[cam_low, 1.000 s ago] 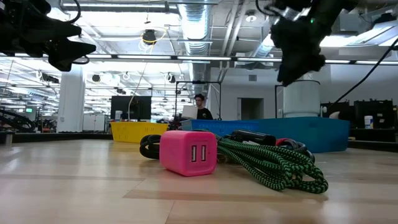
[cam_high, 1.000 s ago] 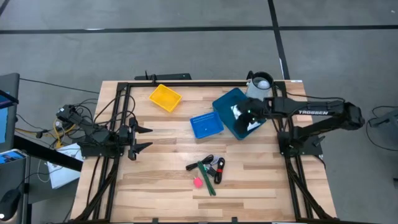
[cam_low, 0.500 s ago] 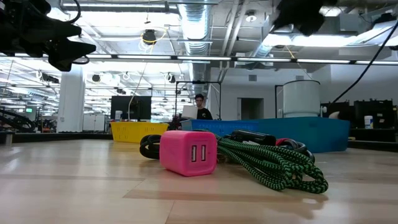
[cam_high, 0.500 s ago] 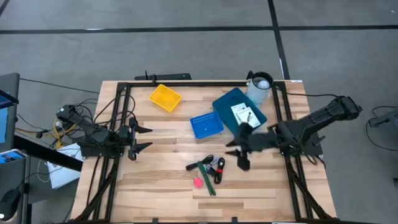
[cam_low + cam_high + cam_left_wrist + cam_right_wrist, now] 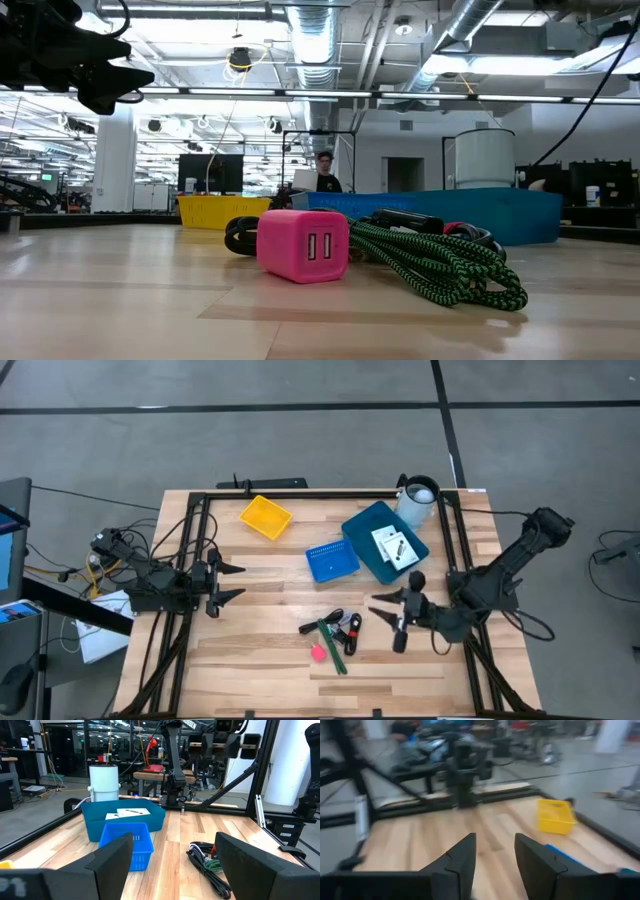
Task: Pick and place items into bin
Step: Put the pink charger adapter into the yellow bin
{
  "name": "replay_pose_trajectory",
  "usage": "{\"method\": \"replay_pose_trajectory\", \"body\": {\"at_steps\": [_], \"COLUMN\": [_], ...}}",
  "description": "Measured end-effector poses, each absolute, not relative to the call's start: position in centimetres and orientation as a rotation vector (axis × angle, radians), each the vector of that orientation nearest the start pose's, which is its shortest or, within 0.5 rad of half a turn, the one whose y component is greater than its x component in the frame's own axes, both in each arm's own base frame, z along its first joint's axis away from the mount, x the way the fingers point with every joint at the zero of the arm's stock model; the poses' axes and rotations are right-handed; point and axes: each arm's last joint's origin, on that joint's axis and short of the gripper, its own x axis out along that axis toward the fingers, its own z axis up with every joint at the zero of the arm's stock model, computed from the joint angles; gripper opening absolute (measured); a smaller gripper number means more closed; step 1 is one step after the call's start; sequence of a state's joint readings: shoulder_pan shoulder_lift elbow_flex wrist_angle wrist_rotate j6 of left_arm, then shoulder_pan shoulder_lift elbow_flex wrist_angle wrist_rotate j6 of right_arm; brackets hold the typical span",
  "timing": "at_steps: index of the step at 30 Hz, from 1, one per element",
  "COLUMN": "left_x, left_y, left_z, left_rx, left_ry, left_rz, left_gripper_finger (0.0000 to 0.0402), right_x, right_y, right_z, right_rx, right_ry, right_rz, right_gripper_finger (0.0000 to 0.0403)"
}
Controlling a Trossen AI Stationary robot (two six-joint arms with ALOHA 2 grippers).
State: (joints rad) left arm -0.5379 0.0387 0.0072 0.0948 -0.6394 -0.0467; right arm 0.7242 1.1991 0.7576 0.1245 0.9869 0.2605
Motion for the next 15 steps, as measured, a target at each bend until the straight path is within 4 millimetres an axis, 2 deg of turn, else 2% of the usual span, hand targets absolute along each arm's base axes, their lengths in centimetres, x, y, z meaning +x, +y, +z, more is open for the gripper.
{"method": "replay_pose_trajectory", "body": {"at_steps": [6,11,15], "left_x": [8.9,8.9,8.9], "left_y": [-3.3,-3.3,-3.3], "left_z": [17.2,17.2,17.4], "left_rx": [-0.129,-0.215,-0.281], "left_ry": [-0.058,-0.062,-0.088], "left_rz": [0.095,0.094,0.107], "left_gripper_finger": [0.0272,0.0272,0.0272], "right_x": [20.3,19.1,18.3], "right_y": [14.0,14.5,14.8], "right_z": [25.4,23.2,22.4], "right_rx": [0.161,0.243,0.281], "right_ry": [0.149,0.172,0.167], "right_rz": [-0.348,-0.322,-0.321], "right_gripper_finger": [0.0128,0.0128,0.0128]}}
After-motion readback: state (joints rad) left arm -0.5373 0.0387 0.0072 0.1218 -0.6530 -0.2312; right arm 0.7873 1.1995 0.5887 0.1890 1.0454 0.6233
